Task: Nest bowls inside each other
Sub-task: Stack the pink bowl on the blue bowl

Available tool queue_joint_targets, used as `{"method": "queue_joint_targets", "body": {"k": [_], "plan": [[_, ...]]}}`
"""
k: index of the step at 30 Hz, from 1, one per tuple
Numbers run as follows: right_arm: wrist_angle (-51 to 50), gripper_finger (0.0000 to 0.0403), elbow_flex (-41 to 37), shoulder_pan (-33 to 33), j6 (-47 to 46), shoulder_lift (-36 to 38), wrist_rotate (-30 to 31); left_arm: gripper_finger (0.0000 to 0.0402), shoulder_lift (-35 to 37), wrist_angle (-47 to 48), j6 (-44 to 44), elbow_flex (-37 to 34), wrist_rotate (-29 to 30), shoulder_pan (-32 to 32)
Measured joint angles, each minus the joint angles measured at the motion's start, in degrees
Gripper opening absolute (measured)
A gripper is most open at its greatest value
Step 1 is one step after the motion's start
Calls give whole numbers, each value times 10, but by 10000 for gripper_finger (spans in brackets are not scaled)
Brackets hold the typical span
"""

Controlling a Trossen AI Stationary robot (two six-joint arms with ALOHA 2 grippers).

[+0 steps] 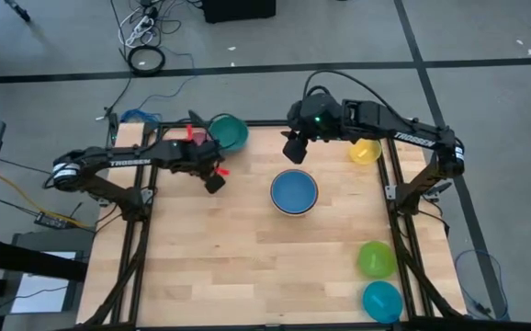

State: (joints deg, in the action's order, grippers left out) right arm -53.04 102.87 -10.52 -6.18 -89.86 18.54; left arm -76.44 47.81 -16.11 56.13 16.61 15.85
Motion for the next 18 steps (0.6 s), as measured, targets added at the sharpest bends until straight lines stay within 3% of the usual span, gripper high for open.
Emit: {"method": "queue_joint_targets", "body": {"k": [10, 18], "plan": [[-22, 164, 0, -9, 8, 29, 47, 9, -15, -24, 52, 174, -14, -122], [-19, 164, 0, -16, 1, 74, 48, 9, -135, -135, 91, 188, -145, -136]]}}
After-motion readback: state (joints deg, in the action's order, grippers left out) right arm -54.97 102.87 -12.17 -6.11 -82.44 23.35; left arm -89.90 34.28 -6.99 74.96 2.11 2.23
